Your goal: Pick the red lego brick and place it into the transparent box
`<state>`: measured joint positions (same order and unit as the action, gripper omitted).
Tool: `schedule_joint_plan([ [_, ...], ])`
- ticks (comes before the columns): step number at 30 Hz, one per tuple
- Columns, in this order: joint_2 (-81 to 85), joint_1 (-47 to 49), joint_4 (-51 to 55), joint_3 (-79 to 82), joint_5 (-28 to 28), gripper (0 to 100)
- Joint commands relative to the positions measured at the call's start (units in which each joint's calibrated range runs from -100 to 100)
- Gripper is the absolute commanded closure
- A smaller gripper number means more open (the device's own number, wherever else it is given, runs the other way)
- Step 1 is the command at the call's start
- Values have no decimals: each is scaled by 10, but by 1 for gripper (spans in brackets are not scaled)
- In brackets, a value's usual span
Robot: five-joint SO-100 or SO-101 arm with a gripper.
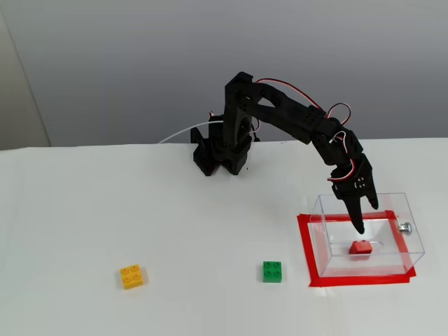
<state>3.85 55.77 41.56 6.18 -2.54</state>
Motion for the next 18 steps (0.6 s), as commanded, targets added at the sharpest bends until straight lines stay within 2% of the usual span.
schedule_joint_plan([
  [1,8,1,-3,-26,2,67],
  [6,10,0,-1,-26,2,70],
  [13,14,-6,0,-26,-2,94],
  [18,36,-14,12,-26,-3,97],
])
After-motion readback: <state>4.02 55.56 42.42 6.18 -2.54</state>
